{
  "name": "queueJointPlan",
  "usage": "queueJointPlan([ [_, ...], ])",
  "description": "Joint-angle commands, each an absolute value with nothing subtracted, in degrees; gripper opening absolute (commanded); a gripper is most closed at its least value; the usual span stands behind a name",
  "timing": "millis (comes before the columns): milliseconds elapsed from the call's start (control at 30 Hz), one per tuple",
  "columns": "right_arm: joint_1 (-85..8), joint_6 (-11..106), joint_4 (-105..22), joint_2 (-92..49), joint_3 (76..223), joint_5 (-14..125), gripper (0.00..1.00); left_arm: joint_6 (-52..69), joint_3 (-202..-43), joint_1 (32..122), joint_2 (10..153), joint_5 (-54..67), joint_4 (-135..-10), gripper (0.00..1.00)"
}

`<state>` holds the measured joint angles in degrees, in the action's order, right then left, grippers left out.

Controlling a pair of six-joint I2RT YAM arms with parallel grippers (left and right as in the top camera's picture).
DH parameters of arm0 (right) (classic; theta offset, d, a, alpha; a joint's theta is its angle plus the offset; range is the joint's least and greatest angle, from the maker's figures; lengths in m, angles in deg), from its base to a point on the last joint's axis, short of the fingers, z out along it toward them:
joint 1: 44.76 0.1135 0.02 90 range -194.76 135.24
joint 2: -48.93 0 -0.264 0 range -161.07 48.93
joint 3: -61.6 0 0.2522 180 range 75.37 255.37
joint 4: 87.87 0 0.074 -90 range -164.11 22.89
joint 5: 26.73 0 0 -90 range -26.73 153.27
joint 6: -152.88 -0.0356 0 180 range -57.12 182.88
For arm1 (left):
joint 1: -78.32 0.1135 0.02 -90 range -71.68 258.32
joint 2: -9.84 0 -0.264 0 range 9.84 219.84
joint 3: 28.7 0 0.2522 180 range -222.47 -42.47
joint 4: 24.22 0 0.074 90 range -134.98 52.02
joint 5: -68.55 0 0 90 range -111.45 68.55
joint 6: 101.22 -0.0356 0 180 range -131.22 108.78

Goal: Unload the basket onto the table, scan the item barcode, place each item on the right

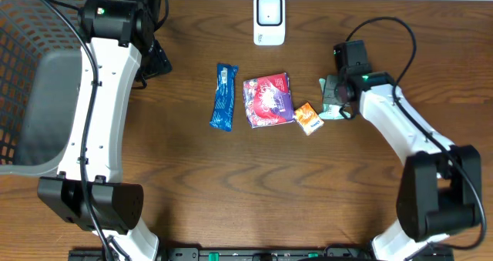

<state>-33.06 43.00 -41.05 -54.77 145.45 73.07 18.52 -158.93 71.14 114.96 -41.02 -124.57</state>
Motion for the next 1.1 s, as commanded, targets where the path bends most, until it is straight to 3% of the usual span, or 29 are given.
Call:
queueJointPlan([
  [0,-33.08,41.89,-41.21,-58.99,145.69,71.28,0.01,18.17,-158.49,71.30,115.07,-41.24,-124.72,0.98],
  [300,-33.17,41.93,-39.31,-61.07,146.06,72.09,0.01,18.17,-158.52,71.30,115.07,-41.24,-124.72,0.98],
  [467,-33.95,41.91,-35.87,-57.00,148.71,73.05,0.06,18.17,-158.49,71.30,115.07,-41.24,-124.72,0.98],
  [533,-34.78,41.91,-34.72,-54.95,150.13,73.03,0.14,18.17,-158.52,71.30,115.07,-41.24,-124.72,0.98],
  [633,-36.88,41.89,-34.15,-52.10,150.85,72.37,0.37,18.17,-158.49,71.30,115.07,-41.24,-124.72,0.98],
  [800,-42.98,41.95,-34.28,-51.93,150.46,62.91,0.52,18.17,-158.52,71.30,115.07,-41.24,-124.72,0.98],
  [1067,-51.11,50.98,-38.56,-57.20,146.30,35.46,0.55,18.17,-158.49,71.30,115.07,-41.24,-124.72,0.98],
])
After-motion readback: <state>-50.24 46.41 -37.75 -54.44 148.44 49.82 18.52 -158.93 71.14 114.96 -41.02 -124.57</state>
